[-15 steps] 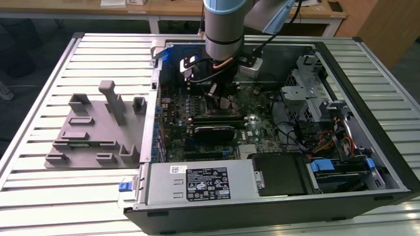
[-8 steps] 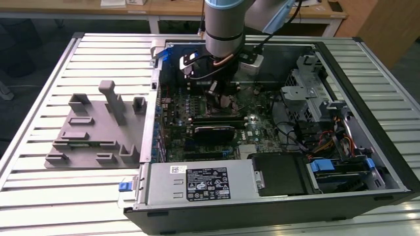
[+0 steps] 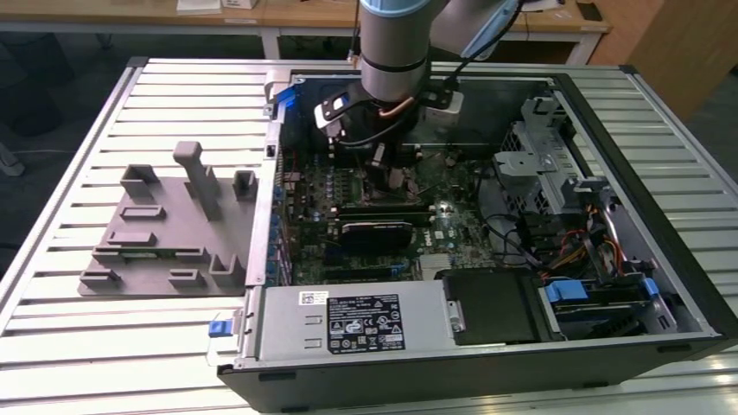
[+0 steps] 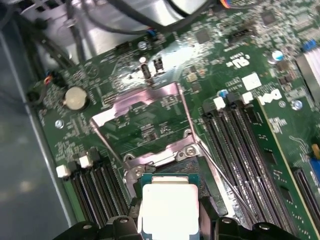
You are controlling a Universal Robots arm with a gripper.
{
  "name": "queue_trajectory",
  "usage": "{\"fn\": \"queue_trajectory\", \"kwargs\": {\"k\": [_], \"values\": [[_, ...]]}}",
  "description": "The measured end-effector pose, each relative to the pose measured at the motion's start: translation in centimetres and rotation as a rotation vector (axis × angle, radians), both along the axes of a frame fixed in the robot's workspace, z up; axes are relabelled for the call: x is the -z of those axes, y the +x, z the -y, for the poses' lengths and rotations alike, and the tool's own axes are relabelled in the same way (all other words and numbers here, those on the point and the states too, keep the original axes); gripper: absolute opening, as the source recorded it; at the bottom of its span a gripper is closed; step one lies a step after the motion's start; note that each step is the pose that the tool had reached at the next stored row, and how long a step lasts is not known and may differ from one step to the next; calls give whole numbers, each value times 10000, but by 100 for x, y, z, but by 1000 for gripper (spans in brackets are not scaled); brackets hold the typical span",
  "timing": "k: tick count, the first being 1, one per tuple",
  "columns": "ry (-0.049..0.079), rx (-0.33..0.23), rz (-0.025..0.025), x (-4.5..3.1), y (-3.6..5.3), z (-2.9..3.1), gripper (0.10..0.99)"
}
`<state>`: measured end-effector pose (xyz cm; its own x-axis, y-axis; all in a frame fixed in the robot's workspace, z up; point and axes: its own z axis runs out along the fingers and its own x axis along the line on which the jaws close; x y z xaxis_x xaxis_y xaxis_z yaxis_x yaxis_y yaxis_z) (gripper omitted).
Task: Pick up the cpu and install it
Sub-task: 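Place the cpu into insertion slot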
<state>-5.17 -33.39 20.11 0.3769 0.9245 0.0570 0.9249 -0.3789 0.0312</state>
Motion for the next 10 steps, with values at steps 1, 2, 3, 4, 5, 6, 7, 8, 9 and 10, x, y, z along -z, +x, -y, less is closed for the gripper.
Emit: {"fn": "queue_trajectory", "kwargs": {"k": [1,2,3,4,5,6,7,8,9,10], "values": [[-13,-160,0,1,0,0,537],[-28,-322,1,3,0,0,537],[-47,-473,0,4,1,-1,537],[-72,-626,-1,5,1,-1,537],[-100,-767,-4,5,1,0,537],[-123,-911,-5,6,1,0,537],[-133,-1067,-5,6,0,0,537],[-137,-1227,-4,8,0,0,537],[-139,-1398,-2,10,0,0,537],[-141,-1566,-1,12,0,0,537]]}}
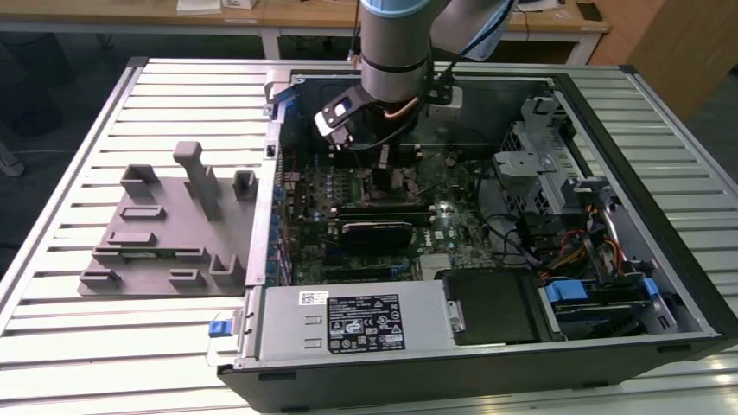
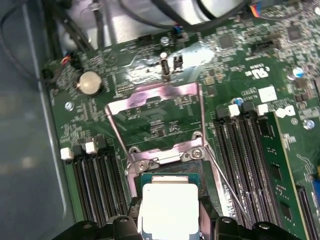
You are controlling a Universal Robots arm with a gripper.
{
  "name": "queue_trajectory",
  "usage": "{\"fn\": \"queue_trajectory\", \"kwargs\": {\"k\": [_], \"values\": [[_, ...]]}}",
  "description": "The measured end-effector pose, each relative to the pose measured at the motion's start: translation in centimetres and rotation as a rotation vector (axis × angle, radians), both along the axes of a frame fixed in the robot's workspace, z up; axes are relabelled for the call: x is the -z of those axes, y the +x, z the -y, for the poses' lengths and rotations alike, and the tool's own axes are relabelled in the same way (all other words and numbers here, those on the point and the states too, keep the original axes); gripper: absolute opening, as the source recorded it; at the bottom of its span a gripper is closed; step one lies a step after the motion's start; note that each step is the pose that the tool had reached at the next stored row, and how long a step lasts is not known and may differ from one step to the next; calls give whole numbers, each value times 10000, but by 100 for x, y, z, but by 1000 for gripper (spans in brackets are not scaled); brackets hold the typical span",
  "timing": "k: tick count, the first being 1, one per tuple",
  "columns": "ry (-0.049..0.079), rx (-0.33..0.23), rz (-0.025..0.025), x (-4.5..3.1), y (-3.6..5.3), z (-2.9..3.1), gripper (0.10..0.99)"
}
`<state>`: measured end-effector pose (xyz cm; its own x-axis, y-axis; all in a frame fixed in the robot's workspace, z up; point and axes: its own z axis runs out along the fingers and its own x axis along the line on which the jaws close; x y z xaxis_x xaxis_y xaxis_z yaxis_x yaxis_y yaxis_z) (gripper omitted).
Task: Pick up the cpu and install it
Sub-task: 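Place the cpu into insertion slot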
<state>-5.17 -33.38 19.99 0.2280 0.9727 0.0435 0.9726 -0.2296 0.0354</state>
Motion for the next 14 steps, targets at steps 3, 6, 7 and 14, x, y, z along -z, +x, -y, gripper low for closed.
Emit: {"fn": "queue_trajectory", "kwargs": {"k": [3,6,7,14], "values": [[-21,-518,0,9,1,0,537],[-105,-935,-25,14,1,0,537],[-162,-1039,-42,15,1,0,537],[-304,-1443,-97,22,0,7,537]]}}
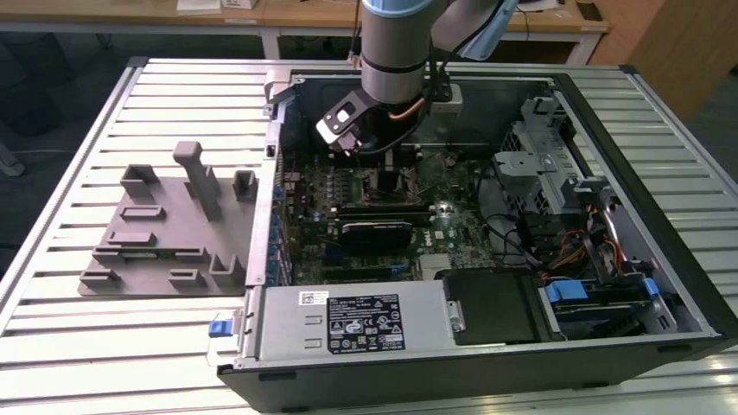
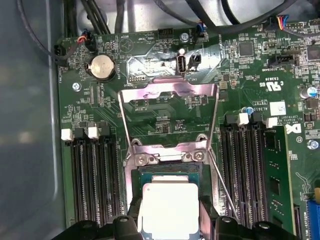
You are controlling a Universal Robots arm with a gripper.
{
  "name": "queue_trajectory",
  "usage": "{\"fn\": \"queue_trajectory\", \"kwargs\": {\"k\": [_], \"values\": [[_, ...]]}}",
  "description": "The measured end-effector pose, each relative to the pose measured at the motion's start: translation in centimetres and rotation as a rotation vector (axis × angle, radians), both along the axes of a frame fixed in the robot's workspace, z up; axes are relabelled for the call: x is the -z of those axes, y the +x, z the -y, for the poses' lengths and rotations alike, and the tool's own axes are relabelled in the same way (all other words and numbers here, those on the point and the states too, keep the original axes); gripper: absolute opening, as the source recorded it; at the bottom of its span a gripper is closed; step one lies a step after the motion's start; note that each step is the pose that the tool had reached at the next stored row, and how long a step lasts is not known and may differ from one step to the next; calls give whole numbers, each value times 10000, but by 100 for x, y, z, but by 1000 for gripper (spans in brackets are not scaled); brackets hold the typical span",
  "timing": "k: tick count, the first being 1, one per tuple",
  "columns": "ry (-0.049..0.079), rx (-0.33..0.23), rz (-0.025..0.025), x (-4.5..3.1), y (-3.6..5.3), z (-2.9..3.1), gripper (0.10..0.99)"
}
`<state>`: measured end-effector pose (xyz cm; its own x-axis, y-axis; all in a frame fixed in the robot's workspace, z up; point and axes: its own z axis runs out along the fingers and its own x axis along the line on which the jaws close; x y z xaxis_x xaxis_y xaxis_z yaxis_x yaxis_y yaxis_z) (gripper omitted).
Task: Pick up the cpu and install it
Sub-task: 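Place the cpu into insertion slot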
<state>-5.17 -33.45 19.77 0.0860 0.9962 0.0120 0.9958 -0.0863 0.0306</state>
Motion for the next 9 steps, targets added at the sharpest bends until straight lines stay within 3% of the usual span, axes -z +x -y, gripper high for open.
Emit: {"fn": "queue_trajectory", "kwargs": {"k": [3,9], "values": [[97,-30,1,1,0,15,537],[142,-36,1,7,0,70,537]]}}
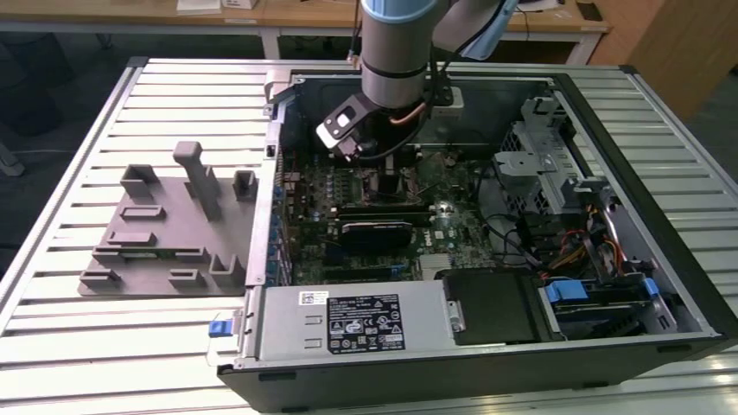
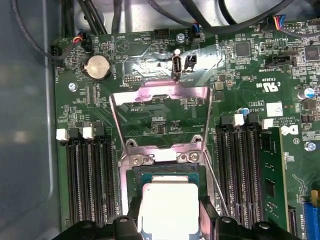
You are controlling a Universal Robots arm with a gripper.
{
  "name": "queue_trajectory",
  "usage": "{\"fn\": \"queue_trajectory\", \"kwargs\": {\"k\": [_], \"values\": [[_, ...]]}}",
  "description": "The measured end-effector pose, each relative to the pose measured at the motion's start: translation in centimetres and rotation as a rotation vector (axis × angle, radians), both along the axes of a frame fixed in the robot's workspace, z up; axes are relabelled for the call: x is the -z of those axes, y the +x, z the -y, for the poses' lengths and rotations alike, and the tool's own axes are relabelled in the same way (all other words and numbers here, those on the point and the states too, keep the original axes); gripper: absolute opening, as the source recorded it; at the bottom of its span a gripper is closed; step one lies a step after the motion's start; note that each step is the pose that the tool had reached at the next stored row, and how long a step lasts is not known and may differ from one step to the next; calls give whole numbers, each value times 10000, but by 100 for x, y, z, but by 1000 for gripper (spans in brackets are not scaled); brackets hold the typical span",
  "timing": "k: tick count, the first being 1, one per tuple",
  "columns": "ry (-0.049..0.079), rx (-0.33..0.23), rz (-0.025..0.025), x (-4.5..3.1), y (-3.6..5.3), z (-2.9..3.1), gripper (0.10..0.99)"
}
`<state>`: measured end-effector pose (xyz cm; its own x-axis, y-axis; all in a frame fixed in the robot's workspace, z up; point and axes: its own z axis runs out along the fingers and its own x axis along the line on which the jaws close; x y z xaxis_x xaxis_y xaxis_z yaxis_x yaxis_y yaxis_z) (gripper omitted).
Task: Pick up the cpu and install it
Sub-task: 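Place the cpu into insertion slot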
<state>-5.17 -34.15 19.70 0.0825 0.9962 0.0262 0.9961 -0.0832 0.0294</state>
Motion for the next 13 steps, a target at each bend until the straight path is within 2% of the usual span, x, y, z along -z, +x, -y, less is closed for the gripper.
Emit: {"fn": "queue_trajectory", "kwargs": {"k": [4,13], "values": [[144,-109,0,5,3,0,537],[146,-487,-25,18,25,0,537]]}}
